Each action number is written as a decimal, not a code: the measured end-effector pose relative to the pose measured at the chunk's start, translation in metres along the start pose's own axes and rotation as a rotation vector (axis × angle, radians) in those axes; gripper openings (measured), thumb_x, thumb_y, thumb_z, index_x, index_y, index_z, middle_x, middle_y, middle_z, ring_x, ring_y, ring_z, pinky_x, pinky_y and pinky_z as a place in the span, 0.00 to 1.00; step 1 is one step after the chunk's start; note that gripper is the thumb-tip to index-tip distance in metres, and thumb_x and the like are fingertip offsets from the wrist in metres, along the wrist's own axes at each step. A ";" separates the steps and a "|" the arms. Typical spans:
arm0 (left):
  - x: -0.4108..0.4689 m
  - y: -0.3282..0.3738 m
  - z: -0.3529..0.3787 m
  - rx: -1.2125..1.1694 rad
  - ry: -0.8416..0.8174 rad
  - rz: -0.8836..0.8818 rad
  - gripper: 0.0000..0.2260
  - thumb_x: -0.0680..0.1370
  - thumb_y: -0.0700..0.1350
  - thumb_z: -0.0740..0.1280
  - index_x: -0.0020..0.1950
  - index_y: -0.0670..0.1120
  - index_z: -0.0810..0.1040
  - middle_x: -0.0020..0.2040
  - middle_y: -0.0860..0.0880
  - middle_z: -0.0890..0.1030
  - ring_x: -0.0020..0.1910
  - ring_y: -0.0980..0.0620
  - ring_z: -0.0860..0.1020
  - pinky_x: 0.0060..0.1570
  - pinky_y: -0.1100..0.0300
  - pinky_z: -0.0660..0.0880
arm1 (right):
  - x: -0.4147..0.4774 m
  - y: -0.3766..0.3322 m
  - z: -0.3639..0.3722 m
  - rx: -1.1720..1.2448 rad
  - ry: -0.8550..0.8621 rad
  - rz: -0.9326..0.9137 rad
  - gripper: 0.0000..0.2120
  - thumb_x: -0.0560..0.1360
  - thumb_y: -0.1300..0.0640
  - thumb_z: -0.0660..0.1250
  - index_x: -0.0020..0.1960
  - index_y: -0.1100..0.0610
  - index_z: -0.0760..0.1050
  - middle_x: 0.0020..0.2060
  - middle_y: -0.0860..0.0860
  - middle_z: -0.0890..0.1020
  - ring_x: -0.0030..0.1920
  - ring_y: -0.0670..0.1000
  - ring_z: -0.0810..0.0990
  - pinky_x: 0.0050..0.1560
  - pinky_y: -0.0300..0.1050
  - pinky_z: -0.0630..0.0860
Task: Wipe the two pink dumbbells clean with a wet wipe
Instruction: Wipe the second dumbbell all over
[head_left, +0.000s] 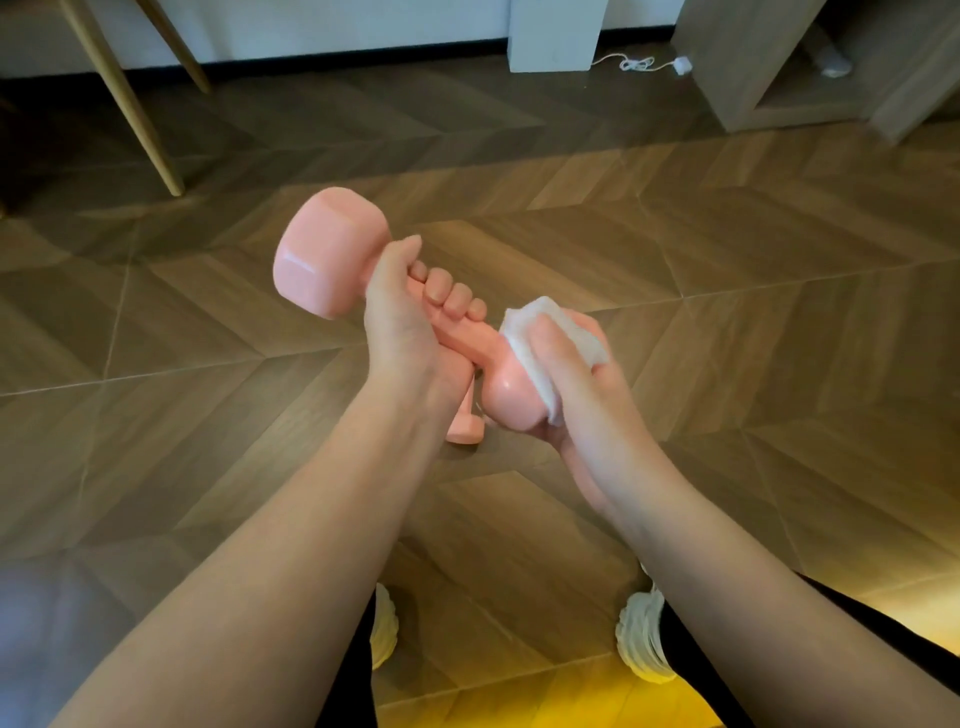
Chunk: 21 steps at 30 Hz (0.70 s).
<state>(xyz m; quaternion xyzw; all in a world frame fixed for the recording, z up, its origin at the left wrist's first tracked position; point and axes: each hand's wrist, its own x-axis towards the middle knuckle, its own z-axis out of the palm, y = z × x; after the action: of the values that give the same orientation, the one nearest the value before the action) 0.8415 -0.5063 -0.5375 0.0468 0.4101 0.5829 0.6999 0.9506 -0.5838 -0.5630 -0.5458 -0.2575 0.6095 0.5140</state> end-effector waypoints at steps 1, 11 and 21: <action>0.001 0.001 0.001 0.001 -0.005 0.005 0.16 0.79 0.44 0.62 0.33 0.49 0.62 0.25 0.53 0.59 0.22 0.54 0.59 0.25 0.62 0.62 | 0.002 -0.002 0.000 0.044 0.017 0.018 0.12 0.76 0.44 0.68 0.58 0.43 0.75 0.48 0.48 0.83 0.47 0.49 0.84 0.42 0.53 0.81; -0.003 0.000 -0.001 0.032 -0.166 0.010 0.15 0.77 0.42 0.57 0.31 0.50 0.60 0.23 0.53 0.58 0.22 0.53 0.57 0.24 0.61 0.60 | -0.005 -0.011 -0.001 0.077 -0.114 0.088 0.24 0.71 0.50 0.73 0.66 0.53 0.73 0.53 0.54 0.82 0.56 0.54 0.79 0.56 0.53 0.73; -0.001 -0.010 -0.001 0.055 -0.123 -0.013 0.13 0.78 0.46 0.64 0.36 0.48 0.66 0.28 0.52 0.68 0.25 0.53 0.67 0.29 0.61 0.68 | -0.010 -0.012 -0.020 0.075 -0.310 0.161 0.28 0.73 0.57 0.71 0.71 0.53 0.66 0.65 0.64 0.76 0.61 0.64 0.79 0.62 0.68 0.74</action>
<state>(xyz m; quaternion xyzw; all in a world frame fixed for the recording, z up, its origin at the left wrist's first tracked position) 0.8482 -0.5108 -0.5429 0.0990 0.3823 0.5630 0.7260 0.9718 -0.5937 -0.5535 -0.4448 -0.2662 0.7347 0.4376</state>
